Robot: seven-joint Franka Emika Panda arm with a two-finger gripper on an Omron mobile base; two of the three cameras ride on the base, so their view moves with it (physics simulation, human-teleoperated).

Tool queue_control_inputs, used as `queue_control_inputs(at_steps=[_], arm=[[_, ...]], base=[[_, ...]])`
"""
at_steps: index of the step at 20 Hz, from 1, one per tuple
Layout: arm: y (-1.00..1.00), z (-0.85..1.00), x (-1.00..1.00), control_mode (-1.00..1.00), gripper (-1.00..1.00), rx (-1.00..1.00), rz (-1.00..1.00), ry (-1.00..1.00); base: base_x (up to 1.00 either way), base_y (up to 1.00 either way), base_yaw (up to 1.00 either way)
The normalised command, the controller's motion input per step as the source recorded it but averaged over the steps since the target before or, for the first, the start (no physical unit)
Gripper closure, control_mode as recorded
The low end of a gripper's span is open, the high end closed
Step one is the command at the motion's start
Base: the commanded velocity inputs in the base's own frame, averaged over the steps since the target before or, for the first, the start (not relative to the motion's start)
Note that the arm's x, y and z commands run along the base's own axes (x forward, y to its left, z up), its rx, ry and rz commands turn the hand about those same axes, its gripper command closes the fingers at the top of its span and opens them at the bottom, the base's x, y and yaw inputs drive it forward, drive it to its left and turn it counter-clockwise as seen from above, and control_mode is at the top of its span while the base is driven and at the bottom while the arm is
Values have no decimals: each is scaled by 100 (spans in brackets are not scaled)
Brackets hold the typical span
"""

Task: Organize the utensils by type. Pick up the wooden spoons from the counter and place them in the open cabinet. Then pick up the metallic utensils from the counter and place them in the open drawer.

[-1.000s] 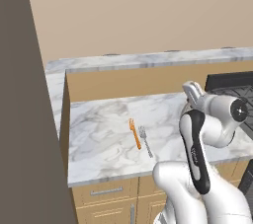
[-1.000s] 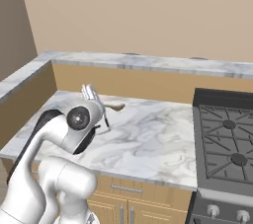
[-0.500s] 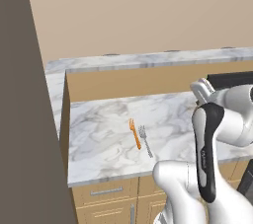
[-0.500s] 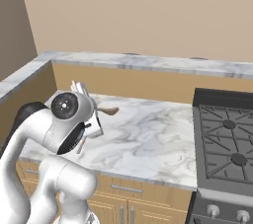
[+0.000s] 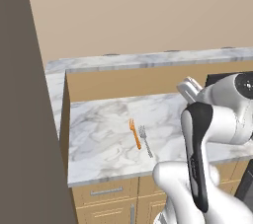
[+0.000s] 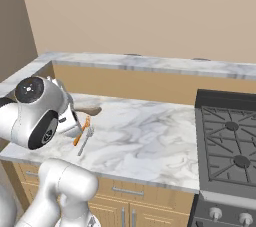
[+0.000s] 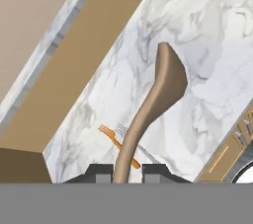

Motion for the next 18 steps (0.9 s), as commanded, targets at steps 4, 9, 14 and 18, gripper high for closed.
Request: queue_control_inputs(at_steps=[4,9,14,18], arm=[[-17,0,-29,-100,100,5,0,-3],[-21,0,-28,-100,100,8,0,-5],[-5,0,-32,-100,100,1,0,-4],[0,0,0,100,100,0,0,0]], base=[[0,0,0],[0,0,0],[0,0,0],[-48,-15,-7]])
